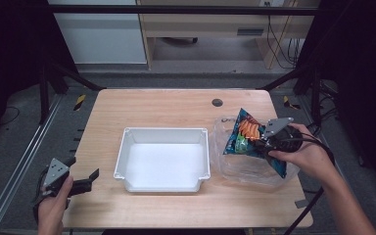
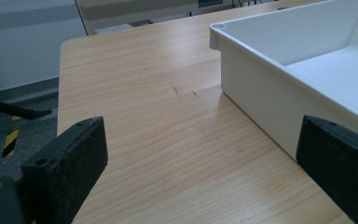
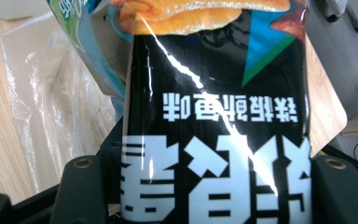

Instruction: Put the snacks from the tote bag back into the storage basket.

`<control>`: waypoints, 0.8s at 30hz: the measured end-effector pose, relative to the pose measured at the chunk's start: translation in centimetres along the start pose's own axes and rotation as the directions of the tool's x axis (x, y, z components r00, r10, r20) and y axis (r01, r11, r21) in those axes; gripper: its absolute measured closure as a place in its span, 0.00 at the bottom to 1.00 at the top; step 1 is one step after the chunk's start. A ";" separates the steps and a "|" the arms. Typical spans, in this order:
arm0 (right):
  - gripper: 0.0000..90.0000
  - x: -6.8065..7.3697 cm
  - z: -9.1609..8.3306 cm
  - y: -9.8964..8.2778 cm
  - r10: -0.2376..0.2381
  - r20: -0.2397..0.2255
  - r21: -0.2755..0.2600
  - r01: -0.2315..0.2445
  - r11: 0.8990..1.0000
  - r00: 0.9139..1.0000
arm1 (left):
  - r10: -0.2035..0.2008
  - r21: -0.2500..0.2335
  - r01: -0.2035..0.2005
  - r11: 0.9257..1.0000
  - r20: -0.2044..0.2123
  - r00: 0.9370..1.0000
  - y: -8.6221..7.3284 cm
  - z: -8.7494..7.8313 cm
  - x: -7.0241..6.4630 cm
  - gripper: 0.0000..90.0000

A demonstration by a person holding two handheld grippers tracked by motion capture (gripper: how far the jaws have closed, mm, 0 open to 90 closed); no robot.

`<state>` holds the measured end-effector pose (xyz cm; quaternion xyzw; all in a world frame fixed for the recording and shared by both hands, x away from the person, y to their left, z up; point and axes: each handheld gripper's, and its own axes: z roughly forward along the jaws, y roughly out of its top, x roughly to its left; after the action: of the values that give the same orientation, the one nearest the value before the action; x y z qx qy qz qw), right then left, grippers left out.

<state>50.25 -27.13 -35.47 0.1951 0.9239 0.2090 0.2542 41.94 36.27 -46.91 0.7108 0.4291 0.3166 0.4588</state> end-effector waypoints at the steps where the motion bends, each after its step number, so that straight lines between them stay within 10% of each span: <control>1: 0.43 -0.1 -0.1 0.0 -0.006 -0.004 0.005 0.006 1.000 1.000 | -0.001 0.000 0.001 1.000 -0.001 1.000 0.0 0.0 0.0 0.02; 24: 0.44 1.4 -0.8 4.6 -0.008 0.002 -0.080 0.008 0.997 1.000 | -0.019 -0.013 0.019 1.000 0.003 1.000 0.1 -0.1 0.2 0.01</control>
<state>49.89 -22.88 -33.15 0.1811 0.9154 0.2447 0.2633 41.98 36.44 -46.75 0.7041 0.4329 0.3140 0.4671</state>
